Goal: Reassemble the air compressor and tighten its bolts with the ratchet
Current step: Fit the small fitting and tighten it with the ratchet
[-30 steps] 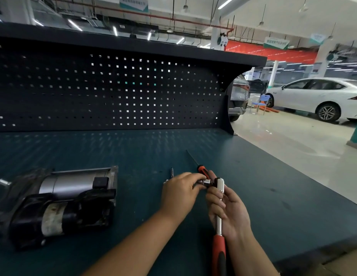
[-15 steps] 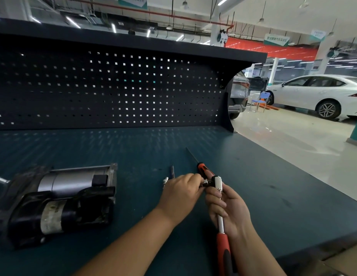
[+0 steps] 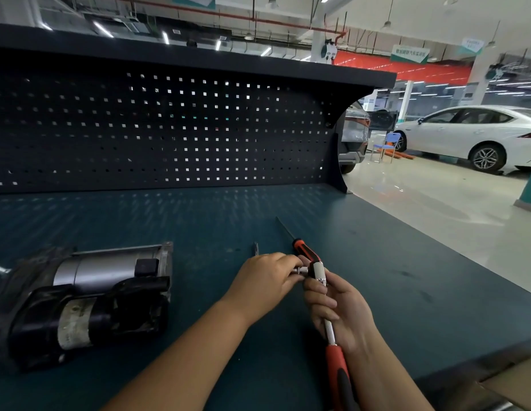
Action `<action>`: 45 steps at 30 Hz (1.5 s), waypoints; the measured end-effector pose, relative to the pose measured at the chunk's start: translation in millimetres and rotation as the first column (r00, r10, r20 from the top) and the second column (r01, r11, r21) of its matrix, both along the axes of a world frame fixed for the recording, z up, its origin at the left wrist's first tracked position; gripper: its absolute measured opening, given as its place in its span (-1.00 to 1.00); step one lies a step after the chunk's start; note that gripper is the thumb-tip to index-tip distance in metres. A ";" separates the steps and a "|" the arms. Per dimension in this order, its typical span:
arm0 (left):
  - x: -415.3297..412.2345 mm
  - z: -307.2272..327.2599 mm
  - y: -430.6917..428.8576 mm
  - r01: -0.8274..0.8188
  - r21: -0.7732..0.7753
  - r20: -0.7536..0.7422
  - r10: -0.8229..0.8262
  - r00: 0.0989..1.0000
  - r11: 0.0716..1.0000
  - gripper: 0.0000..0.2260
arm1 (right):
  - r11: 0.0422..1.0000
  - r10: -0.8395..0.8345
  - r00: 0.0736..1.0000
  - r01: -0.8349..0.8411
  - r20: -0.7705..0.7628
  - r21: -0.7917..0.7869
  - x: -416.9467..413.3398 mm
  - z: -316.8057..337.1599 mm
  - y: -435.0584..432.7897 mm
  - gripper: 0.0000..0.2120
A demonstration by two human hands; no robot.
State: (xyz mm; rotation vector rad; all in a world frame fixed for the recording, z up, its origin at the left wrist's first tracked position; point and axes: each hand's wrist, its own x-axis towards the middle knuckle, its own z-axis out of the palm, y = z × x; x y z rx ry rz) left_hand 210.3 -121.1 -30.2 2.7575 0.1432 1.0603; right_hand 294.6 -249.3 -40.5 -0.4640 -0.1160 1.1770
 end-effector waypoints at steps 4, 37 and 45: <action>0.8 1.3 -1.5 0.011 -0.079 -0.003 -0.011 1.000 0.997 -0.77 | 0.999 0.051 0.998 -0.051 0.036 -0.013 -1.5 1.4 -0.4 -0.82; -11.0 10.4 -7.2 -0.053 -0.049 -0.037 0.051 0.998 0.997 -0.76 | 0.968 0.214 0.961 -0.233 0.174 0.096 -13.8 6.6 -2.9 -0.49; -14.1 4.8 -11.9 -0.045 -0.009 -0.056 0.044 0.997 0.999 -0.79 | 0.976 0.216 0.950 -0.212 0.224 -0.042 -22.3 6.4 -0.5 -0.44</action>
